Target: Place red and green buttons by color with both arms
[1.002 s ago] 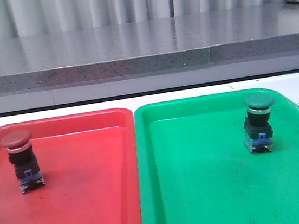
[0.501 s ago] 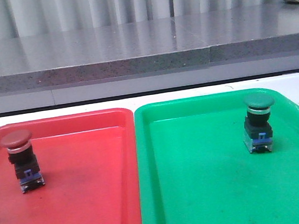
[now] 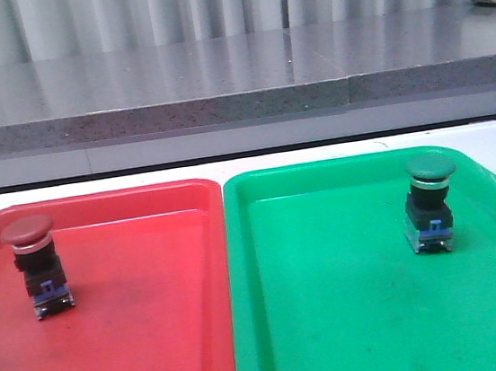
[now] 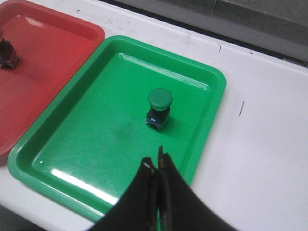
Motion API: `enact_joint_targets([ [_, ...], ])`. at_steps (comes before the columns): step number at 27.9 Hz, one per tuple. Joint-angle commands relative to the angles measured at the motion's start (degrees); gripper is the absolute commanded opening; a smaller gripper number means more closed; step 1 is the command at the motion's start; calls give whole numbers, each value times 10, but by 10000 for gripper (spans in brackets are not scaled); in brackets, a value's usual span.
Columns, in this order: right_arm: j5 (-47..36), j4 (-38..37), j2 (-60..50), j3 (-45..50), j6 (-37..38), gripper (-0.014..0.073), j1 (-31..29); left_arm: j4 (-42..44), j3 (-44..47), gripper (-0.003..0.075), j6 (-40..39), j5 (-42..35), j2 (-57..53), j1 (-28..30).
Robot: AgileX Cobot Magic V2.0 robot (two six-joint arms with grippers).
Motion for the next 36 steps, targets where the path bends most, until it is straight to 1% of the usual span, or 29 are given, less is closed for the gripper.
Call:
enact_joint_targets([
  [1, -42, -1, -7, -5, -4, -108, 0, 2, 14, -20, -6, -45, -10, 0],
  [2, -44, -2, -20, 6, -6, -108, -5, 2, 14, -20, -6, -45, -10, 0],
  [4, -88, -26, -44, 42, -6, -108, -26, 2, 14, -20, -6, -45, -10, 0],
  [6, -158, -28, -84, 102, -6, -108, -55, 2, 14, -20, -6, -45, -10, 0],
  [8, -255, -28, -128, 182, -6, -108, -82, 2, 14, -20, -6, -45, -10, 0],
  [12, -402, -26, -219, 322, -6, -108, -119, 2, 14, -20, -6, -45, -10, 0],
  [14, -456, -26, -253, 372, -6, -108, -136, 2, 14, -20, -6, -45, -10, 0],
  [17, -510, -26, -293, 432, -6, -108, -153, 2, 14, -20, -6, -45, -10, 0],
  [18, -521, -26, -301, 445, -6, -108, -156, 2, 14, -20, -6, -45, -10, 0],
  [19, -501, -26, -300, 441, -6, -108, -156, 2, 14, -20, -6, -45, -9, 0],
  [33, -501, -26, -299, 443, -5, -108, -162, 2, 14, -20, -6, -45, -9, 0],
  [35, -508, -45, -299, 443, 21, -108, -162, 2, 14, -20, -6, -45, -9, 0],
  [36, -515, -81, -299, 443, 52, -108, -162, 2, 14, -20, -6, -45, -9, 0],
])
